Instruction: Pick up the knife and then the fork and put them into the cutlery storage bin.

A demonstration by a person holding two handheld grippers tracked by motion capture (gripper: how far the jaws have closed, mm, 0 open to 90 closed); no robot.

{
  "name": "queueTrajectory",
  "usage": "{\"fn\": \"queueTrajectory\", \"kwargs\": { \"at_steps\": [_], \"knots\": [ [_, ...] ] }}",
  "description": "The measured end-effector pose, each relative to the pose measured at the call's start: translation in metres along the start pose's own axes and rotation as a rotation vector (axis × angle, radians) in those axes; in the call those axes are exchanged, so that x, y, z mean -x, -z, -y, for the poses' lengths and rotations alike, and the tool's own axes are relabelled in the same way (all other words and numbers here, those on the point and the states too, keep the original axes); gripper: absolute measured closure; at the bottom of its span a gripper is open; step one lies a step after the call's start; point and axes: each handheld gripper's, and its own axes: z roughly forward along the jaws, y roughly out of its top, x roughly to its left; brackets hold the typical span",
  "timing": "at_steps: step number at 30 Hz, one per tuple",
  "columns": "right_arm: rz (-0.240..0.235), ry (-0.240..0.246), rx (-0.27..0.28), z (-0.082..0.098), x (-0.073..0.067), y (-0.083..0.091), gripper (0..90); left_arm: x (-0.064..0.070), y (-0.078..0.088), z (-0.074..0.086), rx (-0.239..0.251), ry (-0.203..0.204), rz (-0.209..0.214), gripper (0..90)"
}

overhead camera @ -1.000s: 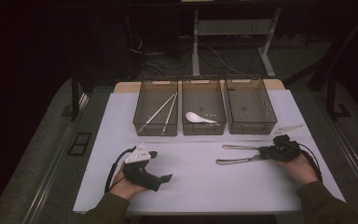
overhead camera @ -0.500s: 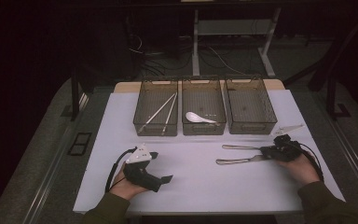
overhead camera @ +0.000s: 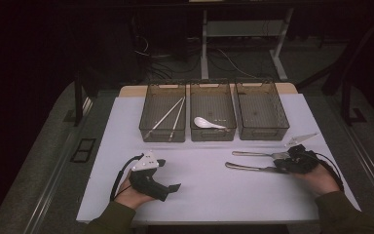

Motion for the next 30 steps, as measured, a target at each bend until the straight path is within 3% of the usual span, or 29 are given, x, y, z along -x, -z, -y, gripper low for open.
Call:
{"fn": "queueTrajectory", "kwargs": {
  "at_steps": [12, 17, 20, 23, 30],
  "knots": [
    [-0.086, 0.071, -0.06, 0.011, -0.021, 0.009, 90.0, 0.001, 0.0, 0.0, -0.002, 0.0, 0.005, 0.0],
    [-0.094, 0.1, -0.081, 0.01, -0.028, 0.01, 90.0, 0.001, 0.0, 0.0, -0.003, -0.004, 0.011, 0.0],
    [-0.108, 0.105, -0.061, 0.004, -0.029, 0.014, 89.7, 0.001, -0.001, 0.0, -0.004, -0.006, 0.014, 0.0],
    [-0.128, 0.13, -0.054, -0.006, -0.034, 0.016, 80.9, 0.001, -0.002, -0.001, -0.002, -0.006, 0.019, 0.0],
    [-0.157, 0.22, -0.122, -0.035, -0.054, 0.003, 76.2, 0.002, -0.002, -0.001, -0.007, -0.017, 0.028, 0.0]
  ]
}}
